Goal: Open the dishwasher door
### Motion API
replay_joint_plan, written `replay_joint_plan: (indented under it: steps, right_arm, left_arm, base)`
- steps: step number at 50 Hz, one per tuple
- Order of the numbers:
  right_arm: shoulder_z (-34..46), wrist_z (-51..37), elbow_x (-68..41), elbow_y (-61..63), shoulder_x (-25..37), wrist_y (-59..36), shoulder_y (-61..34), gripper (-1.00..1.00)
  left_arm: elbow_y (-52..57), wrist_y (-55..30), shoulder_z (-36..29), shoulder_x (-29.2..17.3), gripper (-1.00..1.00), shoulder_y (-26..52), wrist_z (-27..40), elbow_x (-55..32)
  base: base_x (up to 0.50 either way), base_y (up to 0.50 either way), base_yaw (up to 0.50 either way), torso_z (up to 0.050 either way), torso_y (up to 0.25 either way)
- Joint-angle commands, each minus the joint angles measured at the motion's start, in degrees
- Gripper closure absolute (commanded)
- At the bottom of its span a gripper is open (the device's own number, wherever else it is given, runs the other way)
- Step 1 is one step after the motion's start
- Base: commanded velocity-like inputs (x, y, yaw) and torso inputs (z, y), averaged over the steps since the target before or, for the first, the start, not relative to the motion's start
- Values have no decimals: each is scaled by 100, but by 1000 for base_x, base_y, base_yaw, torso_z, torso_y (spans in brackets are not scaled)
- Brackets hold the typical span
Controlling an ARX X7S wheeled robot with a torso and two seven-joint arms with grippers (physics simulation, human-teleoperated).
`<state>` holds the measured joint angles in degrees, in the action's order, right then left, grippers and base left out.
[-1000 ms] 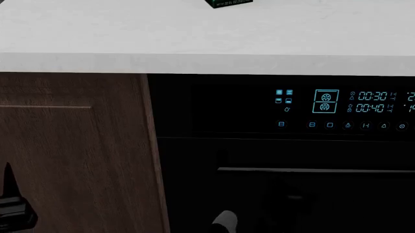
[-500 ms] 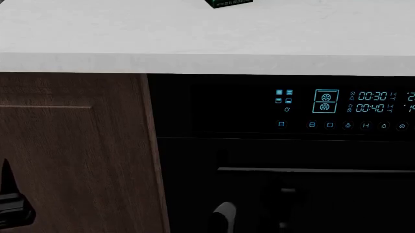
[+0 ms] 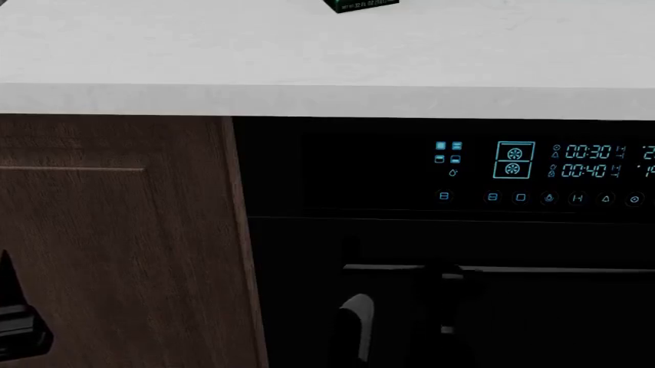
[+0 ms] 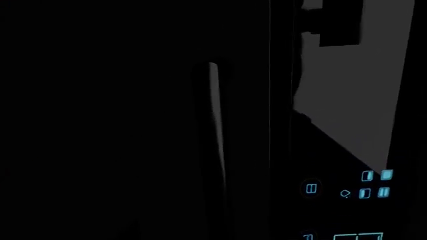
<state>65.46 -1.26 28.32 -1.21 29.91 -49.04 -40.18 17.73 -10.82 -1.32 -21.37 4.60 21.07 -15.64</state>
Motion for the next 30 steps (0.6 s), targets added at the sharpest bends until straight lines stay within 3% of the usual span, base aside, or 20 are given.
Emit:
replay_joint_plan:
  steps: [1, 30]
  right_arm:
    - [30, -35, -69, -575, -169, 271, -201, -100]
    - [68, -132, -185, -1985, -503, 821, -702, -100]
  left_arm:
    - [-41, 36, 15, -7, -100, -8, 19, -13]
    - [121, 11, 74, -62, -100, -161, 128, -43]
  base:
    - [0, 0, 0, 0, 0]
    - [0, 0, 0, 0, 0]
